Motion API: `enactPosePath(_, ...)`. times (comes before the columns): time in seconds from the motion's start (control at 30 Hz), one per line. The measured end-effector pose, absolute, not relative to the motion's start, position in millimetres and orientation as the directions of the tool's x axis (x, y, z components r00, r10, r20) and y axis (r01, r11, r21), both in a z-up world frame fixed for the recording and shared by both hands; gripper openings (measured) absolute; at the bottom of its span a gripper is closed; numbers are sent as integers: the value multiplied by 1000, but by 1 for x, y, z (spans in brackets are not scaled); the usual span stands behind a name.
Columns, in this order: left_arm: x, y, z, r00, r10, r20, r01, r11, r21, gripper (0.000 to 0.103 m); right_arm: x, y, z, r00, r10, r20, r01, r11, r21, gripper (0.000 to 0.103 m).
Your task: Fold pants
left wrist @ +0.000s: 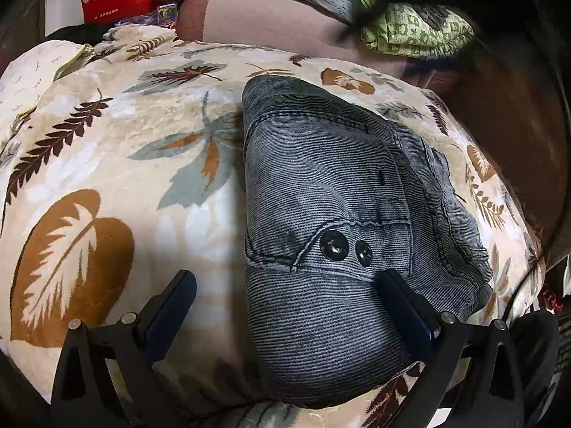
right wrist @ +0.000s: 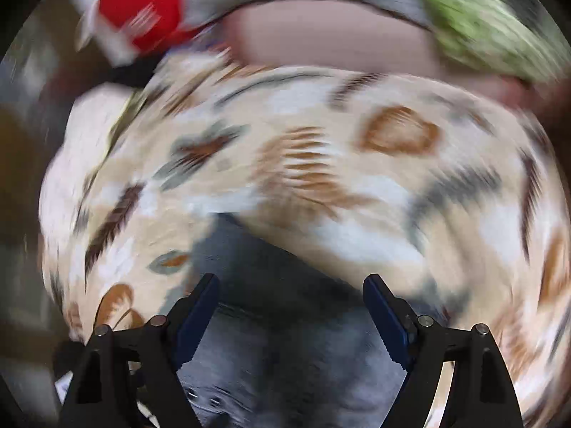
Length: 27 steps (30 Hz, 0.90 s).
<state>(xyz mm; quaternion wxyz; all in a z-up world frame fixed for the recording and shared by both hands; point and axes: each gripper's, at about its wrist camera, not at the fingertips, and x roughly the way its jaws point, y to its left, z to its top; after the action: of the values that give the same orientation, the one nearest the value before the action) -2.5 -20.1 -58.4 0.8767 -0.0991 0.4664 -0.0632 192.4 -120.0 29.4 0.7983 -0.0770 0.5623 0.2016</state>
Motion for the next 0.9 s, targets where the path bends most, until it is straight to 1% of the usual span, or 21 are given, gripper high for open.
enactPosePath(0.1, -3, -20, -58, 561, -209, -801, 27, 972, -235, 102, 218, -55, 15, 166, 157, -974, -521, 852, 48, 84)
enactPosePath(0.17, -3, -20, -58, 561, -214, -800, 33, 971, -237, 102, 231, -23, -5, 122, 56, -991, -566, 824, -23, 84)
enactPosePath(0.23, -2, -20, -59, 560, -220, -798, 37, 970, -241, 102, 238, -7, -30, 56, -32, -998, -600, 798, -59, 84)
enactPosePath(0.27, -3, -20, -59, 560, -222, -798, 39, 969, -242, 102, 240, -1, -41, 42, -82, -996, -613, 785, -90, 76)
enactPosePath(0.3, -3, -20, -59, 561, -223, -797, 41, 969, -242, 102, 240, 3, -51, 25, -118, -993, -626, 772, -108, 58)
enactPosePath(0.33, -2, -19, -59, 561, -225, -797, 42, 969, -244, 102, 244, 1, -59, 17, -151, -988, -614, 779, -130, 26)
enactPosePath(0.4, -3, -19, -59, 559, -229, -797, 43, 968, -248, 102, 255, -14, -55, 53, -108, -993, -531, 839, -119, 26)
enactPosePath(0.5, -3, -20, -58, 562, -225, -796, 42, 969, -243, 102, 267, -55, -30, 207, -34, -978, -329, 939, -103, 27)
enactPosePath(0.53, -3, -20, -58, 561, -226, -797, 41, 968, -246, 102, 267, -74, -18, 266, -16, -964, -250, 965, -85, 30)
enactPosePath(0.57, -4, -19, -58, 562, -226, -796, 41, 968, -247, 102, 261, -92, -5, 309, 20, -951, -203, 978, -46, 30)
enactPosePath(0.6, -4, -19, -58, 563, -226, -795, 39, 968, -248, 103, 253, -104, 4, 327, 76, -942, -200, 980, 10, 30)
enactPosePath(0.63, -4, -19, -58, 566, -225, -793, 37, 968, -248, 103, 240, -117, 12, 335, 127, -934, -213, 975, 57, 35)
enactPosePath(0.67, -4, -20, -58, 567, -223, -793, 36, 968, -247, 103, 225, -129, 18, 334, 158, -929, -233, 969, 81, 49)
enactPosePath(0.73, -4, -19, -58, 567, -222, -793, 31, 968, -248, 103, 198, -145, 18, 332, 205, -921, -258, 959, 120, 69)
enactPosePath(0.8, -7, -19, -58, 569, -216, -793, 25, 969, -246, 103, 169, -170, 11, 340, 207, -917, -267, 957, 117, 69)
enactPosePath(0.9, -8, -21, -56, 567, -199, -799, 6, 971, -238, 103, 135, -220, -14, 356, 158, -921, -184, 978, 96, 69)
